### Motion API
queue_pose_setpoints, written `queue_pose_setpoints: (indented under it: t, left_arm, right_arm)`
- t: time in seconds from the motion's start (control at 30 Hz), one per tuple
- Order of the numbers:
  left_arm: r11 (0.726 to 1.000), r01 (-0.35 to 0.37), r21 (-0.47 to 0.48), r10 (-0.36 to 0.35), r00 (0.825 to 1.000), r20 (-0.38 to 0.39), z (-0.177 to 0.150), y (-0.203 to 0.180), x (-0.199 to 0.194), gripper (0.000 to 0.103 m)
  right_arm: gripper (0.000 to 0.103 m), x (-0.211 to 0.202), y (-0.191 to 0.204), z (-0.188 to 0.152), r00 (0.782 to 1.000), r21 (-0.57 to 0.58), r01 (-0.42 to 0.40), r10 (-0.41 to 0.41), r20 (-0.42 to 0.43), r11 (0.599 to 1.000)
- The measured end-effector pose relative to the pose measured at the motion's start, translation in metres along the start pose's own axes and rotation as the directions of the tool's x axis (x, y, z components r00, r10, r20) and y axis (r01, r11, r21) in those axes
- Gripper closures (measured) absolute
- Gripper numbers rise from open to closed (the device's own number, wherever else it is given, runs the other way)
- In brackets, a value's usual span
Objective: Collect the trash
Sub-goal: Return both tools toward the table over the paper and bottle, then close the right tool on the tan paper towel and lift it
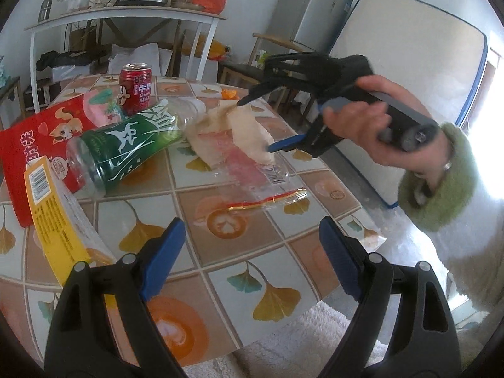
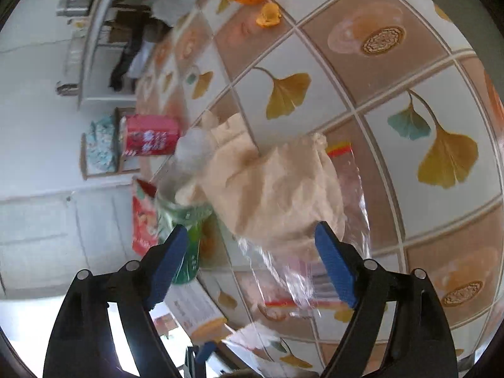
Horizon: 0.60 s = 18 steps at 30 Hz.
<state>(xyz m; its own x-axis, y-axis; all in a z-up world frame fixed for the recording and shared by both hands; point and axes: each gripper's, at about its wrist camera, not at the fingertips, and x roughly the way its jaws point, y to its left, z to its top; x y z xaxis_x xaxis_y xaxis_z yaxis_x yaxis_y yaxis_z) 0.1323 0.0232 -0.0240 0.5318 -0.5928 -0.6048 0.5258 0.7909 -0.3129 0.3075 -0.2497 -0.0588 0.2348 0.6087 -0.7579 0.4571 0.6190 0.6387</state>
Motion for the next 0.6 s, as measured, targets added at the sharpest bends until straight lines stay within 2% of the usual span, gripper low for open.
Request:
queue_pose_setpoints:
  t: [0.1,0.27,0.33,0.37,0.43,0.5,0.6]
  left_arm:
    - [1.000,0.014,-0.011,-0.014,1.000,0.004,-0.002,0.004,-0.002,0.020]
    - [0.999,0.031,-0.025,-0.030,1.000,0.007,-0.005,0.008,-0.005,0.020]
    - [0.999,0.038,-0.031,-0.038,0.999,0.008,-0.006,0.008,-0.006,0.020]
    - [0.999,0.041,-0.032,-0.040,0.999,0.009,-0.006,0.008,-0.005,0.020]
    - [0.998,0.046,-0.030,-0.046,0.999,0.008,-0.007,0.007,-0.005,0.020]
    - [0.998,0.048,-0.028,-0.047,0.999,0.006,-0.009,0.006,-0.004,0.020]
    - [0.999,0.032,-0.026,-0.032,0.999,0.004,-0.008,0.002,-0.001,0.020]
  right_arm:
    - [0.022,0.013,0.004,0.009,0.999,0.010,0.031,-0.031,-0.018,0.999]
    - [0.023,0.022,0.012,0.018,0.992,-0.008,0.124,-0.124,0.000,0.992]
    - [0.039,0.023,0.016,0.019,0.985,-0.041,0.172,-0.171,0.022,0.984]
    - [0.044,0.022,0.017,0.018,0.983,-0.050,0.183,-0.182,0.030,0.982]
    - [0.066,0.019,0.013,0.015,0.984,-0.055,0.178,-0.176,0.039,0.982]
    - [0.081,0.017,0.007,0.010,0.986,-0.057,0.166,-0.163,0.044,0.984]
    - [0.095,0.007,0.002,0.005,0.987,-0.090,0.152,-0.146,0.073,0.984]
